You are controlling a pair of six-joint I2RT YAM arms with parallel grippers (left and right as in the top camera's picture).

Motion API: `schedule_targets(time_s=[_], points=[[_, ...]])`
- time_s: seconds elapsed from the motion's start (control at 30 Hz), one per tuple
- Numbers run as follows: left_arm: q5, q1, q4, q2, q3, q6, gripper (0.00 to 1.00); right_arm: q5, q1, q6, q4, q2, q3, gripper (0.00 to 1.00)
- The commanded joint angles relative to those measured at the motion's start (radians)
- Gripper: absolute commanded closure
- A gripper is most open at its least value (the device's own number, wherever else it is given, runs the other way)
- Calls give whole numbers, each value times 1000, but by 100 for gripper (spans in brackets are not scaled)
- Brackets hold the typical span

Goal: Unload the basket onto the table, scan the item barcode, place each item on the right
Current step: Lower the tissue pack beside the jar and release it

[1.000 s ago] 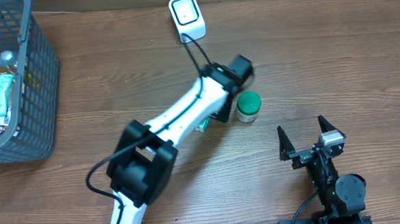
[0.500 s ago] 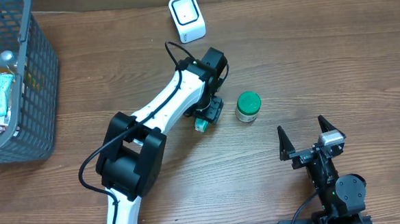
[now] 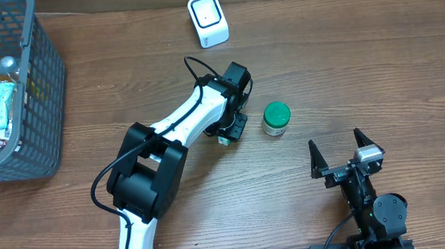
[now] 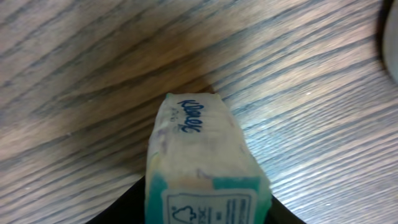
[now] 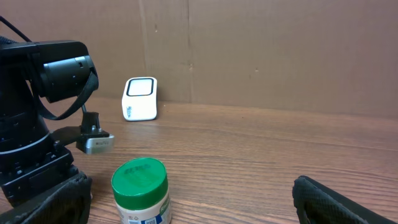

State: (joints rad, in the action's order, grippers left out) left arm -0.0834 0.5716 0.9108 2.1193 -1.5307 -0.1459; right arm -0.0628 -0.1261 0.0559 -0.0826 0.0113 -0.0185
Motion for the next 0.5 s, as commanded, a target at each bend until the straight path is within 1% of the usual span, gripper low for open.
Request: schedule_targets(time_s=[0.0, 0.1, 0.13, 0.27, 0.33, 0.47], points=[[-48, 10, -9, 5, 10, -49, 56, 9, 4, 5, 4, -7, 11, 0], [-48, 19, -12, 5, 10, -76, 55, 9, 4, 5, 5, -7, 11, 0], [-48, 34, -15, 5, 10, -107, 55, 9, 4, 5, 5, -7, 11, 0], [-47, 60, -40, 5, 10, -156, 54, 9, 4, 5, 5, -7, 11, 0], [-32, 78, -53, 5, 10, -202, 53, 9, 4, 5, 5, -7, 11, 0], [61, 111, -55, 5, 10, -299, 53, 9, 4, 5, 5, -7, 11, 0]])
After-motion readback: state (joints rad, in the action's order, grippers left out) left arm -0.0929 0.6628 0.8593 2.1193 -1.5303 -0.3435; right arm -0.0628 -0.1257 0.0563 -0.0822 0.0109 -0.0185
